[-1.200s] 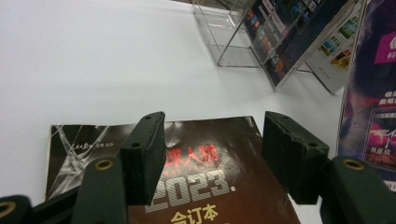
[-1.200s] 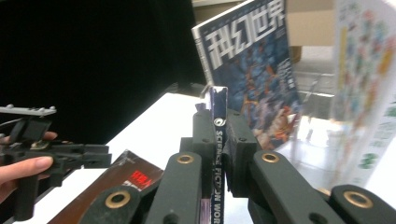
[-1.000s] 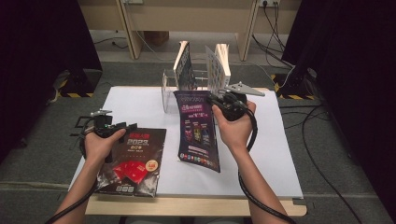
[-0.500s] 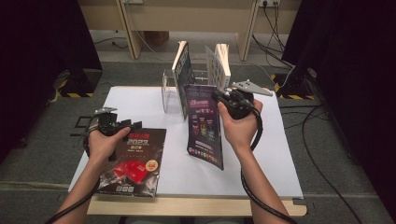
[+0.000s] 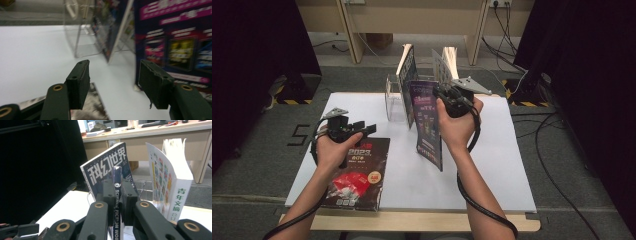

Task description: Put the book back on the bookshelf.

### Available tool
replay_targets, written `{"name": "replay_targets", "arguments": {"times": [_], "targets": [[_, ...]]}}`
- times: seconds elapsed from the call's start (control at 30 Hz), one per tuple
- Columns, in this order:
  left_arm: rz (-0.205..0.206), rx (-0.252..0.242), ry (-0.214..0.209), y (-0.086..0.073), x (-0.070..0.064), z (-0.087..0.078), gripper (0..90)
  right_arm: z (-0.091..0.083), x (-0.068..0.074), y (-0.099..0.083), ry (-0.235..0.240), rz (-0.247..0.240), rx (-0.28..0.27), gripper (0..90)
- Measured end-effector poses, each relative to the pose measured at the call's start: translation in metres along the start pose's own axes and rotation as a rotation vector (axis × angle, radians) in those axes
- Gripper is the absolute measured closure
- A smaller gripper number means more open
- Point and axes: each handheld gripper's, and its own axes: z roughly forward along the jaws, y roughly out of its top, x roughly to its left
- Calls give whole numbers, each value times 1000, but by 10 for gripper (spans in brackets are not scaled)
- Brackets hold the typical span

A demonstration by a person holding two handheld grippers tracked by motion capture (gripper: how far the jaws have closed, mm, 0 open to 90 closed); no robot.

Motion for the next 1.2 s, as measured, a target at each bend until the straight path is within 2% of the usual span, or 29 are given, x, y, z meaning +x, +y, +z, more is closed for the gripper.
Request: {"name": "replay_targets", "arguments": {"times": [0.17,0.2,0.3,0.37,0.57,0.8,1.2], "targets": [[66,-16,-67,13,-42,7,410,3,5,0,-16,2,-1,847],[80,-7,-83,16,-53,10,408,3,5,0,-17,2,-3,847],[112,10,-106,20,-74,19,404,4,6,1,-21,2,2,847],[120,18,-127,23,-89,26,402,4,7,1,-27,-2,3,847],[139,25,-137,29,-117,39,384,5,7,-1,-38,-9,14,847],[155,31,-134,31,-138,51,371,6,8,0,-43,-2,19,846],[166,17,-118,35,-149,62,372,7,8,-1,-47,-3,32,846]]}}
